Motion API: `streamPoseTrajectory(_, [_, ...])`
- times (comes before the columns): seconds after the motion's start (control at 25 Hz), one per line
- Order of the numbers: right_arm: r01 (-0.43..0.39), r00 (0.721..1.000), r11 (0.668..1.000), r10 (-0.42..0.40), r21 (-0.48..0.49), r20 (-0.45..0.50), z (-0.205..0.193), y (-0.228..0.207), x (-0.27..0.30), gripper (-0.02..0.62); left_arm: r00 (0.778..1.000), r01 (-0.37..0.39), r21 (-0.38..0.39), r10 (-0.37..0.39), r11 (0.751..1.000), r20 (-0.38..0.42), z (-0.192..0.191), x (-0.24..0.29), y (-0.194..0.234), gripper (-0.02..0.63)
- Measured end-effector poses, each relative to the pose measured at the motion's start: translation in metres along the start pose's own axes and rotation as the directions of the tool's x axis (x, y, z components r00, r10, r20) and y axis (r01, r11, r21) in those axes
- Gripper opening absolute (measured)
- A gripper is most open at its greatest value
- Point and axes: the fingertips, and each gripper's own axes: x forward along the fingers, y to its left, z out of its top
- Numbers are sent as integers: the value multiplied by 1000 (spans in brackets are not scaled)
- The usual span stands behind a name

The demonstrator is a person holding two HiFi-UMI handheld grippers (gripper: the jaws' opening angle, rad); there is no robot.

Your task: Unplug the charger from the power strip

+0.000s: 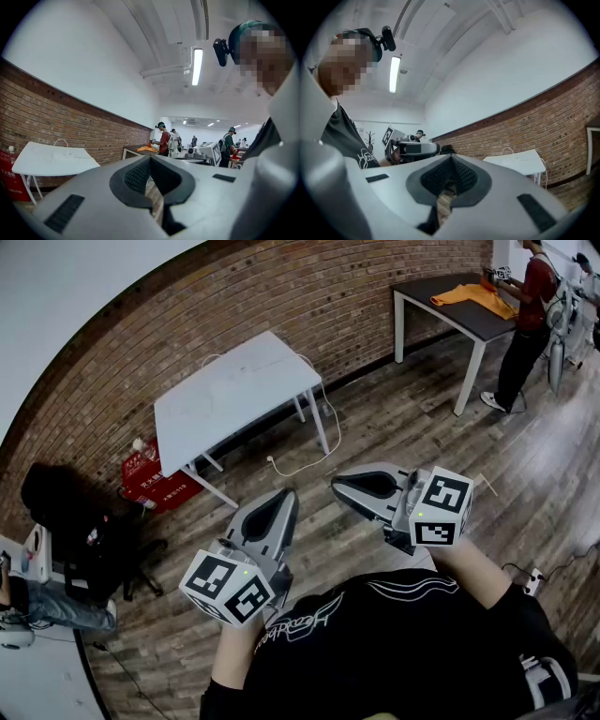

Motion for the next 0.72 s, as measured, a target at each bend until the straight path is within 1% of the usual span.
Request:
streamPoseTrajectory(0.12, [16,1000,1000,-16,2,-8,-3,-4,-9,-5,1000,17,-9,-17,1000,-10,-3,8,-5,3])
streamPoseTrajectory(0.28, [20,1000,1000,-20,22,-11,-9,-9,-13,-5,997,69,-10,-70,998,-19,-8,15,-16,3])
streamPoseTrajectory(0.4, [27,1000,999,-27,45,-11,-13,-14,-15,-5,998,53,-9,-53,999,-28,-13,20,-16,3])
streamPoseTrajectory(0.52, [27,999,997,-25,72,-21,-18,-20,-15,-5,999,39,-46,-41,998,-33,-15,22,-10,3])
streamPoseTrajectory(0.72, [3,999,993,1,116,-34,-31,-19,0,-3,999,4,-58,-6,998,-48,-16,16,8,3])
